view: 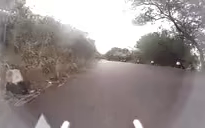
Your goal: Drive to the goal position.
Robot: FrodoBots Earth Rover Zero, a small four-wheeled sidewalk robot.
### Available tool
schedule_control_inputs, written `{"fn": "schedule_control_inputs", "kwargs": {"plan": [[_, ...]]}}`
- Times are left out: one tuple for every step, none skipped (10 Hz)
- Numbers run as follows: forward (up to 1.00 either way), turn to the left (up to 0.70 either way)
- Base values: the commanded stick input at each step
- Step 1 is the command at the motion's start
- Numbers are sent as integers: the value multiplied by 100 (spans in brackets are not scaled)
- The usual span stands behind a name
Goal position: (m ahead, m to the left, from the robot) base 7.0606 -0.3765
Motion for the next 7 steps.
{"fn": "schedule_control_inputs", "kwargs": {"plan": [[50, 0], [50, 0], [50, 0], [50, 0], [50, 0], [50, 0], [50, 0]]}}
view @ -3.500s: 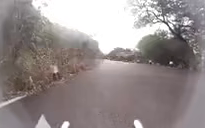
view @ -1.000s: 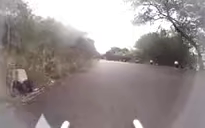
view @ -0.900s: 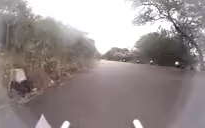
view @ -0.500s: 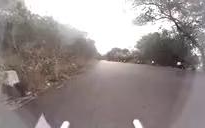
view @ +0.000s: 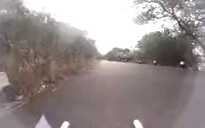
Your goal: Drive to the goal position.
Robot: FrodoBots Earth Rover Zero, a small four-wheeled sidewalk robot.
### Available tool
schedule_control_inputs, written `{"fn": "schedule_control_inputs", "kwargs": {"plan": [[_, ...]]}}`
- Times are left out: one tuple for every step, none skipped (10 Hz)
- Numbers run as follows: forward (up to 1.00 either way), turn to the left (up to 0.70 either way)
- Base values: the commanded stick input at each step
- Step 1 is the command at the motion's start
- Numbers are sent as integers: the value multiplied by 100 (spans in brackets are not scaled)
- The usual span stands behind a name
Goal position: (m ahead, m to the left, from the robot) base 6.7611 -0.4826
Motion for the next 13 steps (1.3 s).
{"fn": "schedule_control_inputs", "kwargs": {"plan": [[50, 0], [50, 0], [50, 0], [50, -50], [50, -50], [50, -50], [50, -36], [50, -11], [50, 0], [50, 0], [50, 0], [50, 0], [50, 0]]}}
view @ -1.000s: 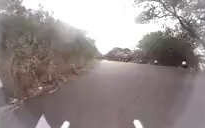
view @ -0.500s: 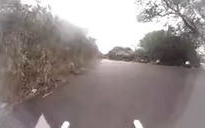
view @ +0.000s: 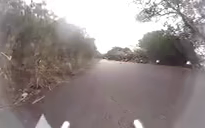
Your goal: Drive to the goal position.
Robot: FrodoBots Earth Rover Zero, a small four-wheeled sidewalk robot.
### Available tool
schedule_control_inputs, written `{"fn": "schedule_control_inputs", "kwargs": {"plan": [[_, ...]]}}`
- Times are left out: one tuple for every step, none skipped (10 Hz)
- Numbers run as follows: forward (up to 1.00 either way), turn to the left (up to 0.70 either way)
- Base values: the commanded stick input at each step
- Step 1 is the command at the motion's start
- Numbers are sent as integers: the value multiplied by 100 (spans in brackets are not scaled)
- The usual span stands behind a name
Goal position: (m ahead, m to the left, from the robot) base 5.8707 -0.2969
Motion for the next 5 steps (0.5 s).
{"fn": "schedule_control_inputs", "kwargs": {"plan": [[50, 0], [50, 0], [50, 0], [50, 0], [50, 0]]}}
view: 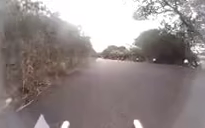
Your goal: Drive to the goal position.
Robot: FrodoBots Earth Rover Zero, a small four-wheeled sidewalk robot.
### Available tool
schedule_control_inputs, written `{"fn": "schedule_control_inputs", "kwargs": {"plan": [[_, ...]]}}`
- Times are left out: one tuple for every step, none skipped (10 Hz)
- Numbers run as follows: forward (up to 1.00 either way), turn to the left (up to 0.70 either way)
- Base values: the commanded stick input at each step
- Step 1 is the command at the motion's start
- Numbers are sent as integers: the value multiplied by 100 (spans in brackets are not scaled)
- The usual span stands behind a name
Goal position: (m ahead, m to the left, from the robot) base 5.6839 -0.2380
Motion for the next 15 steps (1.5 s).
{"fn": "schedule_control_inputs", "kwargs": {"plan": [[50, 0], [50, 0], [50, 0], [50, 0], [50, 0], [50, 0], [50, 0], [50, 0], [50, 0], [50, 0], [50, 0], [50, 0], [50, 0], [50, 0], [50, 0]]}}
